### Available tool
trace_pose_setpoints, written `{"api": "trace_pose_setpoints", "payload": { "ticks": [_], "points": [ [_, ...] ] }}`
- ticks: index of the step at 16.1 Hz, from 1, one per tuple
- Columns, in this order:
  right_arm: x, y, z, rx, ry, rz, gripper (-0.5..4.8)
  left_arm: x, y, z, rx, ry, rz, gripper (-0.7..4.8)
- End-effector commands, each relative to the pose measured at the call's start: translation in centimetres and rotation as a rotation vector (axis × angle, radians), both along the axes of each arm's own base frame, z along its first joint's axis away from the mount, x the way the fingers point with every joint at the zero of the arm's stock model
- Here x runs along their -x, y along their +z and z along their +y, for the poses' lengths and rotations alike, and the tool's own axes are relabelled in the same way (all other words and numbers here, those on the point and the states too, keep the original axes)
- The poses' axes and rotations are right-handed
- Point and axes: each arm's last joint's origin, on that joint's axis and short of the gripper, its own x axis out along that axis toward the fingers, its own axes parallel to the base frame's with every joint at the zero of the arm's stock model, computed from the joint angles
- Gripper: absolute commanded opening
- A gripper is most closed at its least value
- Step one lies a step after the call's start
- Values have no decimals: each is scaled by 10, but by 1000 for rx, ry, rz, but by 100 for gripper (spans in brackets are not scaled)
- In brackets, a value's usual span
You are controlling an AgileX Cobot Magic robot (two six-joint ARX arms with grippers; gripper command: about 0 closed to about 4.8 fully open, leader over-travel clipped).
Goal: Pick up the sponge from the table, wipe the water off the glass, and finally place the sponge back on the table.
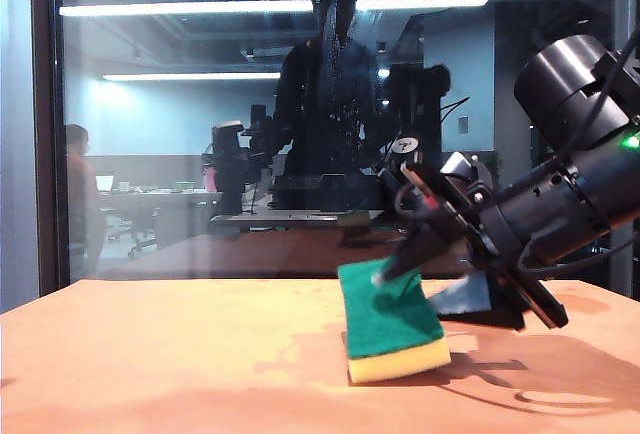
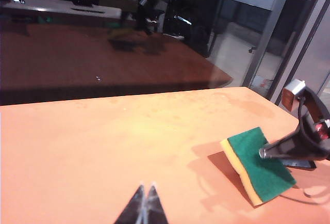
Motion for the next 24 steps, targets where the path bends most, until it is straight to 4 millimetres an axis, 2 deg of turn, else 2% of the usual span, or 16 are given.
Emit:
{"api": "trace_pose_setpoints", "payload": {
  "ticks": [1, 7, 9, 13, 16, 21, 24],
  "points": [
    [-3, 4, 2, -16, 4, -30, 221, 0, 2, 0, -2, -1, -18, -6],
    [-5, 7, 1, -11, -25, -63, 193, 0, 2, 0, -2, -1, -18, -6],
    [-7, 10, 0, 6, -25, -128, -3, 0, 2, 0, -2, -1, -18, -6],
    [-9, 27, -4, 35, -75, -259, -5, 0, 2, 0, -2, -1, -17, -6],
    [-9, 52, -15, 125, -126, -424, -5, 0, 2, 0, -2, -1, -16, -6],
    [-1, 101, -57, 324, -295, -641, -5, 0, 2, 0, -2, 0, -16, -6],
    [15, 130, -90, 409, -394, -724, -5, 0, 2, 0, -2, 0, -16, -6]
  ]
}}
